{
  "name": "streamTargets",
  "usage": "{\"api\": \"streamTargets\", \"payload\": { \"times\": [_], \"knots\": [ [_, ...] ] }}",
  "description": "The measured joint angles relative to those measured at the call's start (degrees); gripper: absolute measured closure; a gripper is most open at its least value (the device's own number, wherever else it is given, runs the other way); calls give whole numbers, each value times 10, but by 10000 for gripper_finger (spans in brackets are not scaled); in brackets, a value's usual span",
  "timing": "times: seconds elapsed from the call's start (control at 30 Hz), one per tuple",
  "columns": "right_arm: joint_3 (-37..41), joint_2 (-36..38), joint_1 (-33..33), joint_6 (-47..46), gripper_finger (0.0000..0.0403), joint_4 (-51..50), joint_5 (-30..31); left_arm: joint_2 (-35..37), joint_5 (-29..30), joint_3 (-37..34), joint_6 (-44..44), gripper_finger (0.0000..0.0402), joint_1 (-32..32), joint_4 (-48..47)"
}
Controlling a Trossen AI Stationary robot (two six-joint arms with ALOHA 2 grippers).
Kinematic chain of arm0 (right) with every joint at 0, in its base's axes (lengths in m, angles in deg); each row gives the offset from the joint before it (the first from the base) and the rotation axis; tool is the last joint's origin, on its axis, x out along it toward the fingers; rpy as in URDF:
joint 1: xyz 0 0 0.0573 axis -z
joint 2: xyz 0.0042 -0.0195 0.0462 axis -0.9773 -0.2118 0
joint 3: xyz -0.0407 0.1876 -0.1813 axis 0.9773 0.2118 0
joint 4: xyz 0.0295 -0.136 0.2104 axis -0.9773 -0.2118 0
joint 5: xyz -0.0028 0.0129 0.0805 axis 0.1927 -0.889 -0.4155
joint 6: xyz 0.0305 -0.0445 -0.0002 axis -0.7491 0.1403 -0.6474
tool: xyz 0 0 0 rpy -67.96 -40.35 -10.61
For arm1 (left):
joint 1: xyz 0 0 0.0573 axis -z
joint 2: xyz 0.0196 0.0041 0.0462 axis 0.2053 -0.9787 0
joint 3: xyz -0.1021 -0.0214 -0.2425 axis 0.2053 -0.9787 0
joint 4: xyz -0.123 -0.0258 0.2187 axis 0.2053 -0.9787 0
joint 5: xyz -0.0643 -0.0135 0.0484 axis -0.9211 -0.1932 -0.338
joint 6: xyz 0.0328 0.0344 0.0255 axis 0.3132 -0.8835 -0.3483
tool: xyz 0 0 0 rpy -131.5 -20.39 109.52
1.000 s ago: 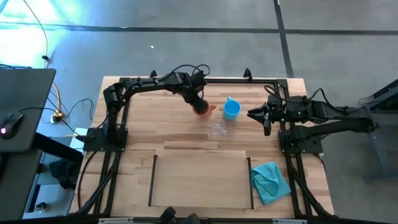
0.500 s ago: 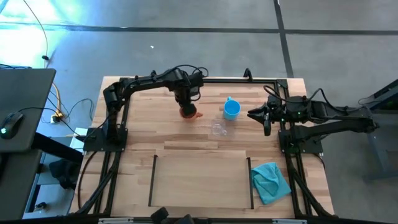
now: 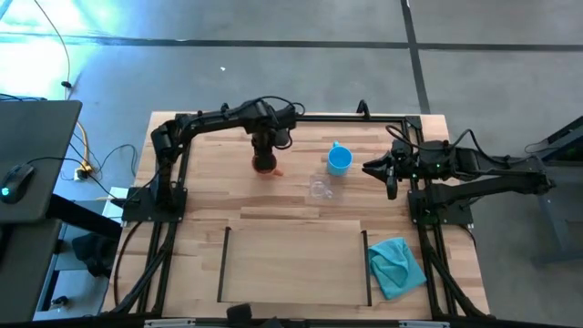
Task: Stack small to large cups/mugs on shelf
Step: Put the orange mug on the shelf
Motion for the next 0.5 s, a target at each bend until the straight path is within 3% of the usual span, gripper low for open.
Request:
{"api": "streamTargets", "payload": {
  "times": [0.23,0.5],
  "knots": [
    [0,0,0,0,336,0,0,0,-16,0,-59,400,3,45],
    [0,0,0,0,336,0,0,0,6,0,-136,400,2,48]
  ]
}}
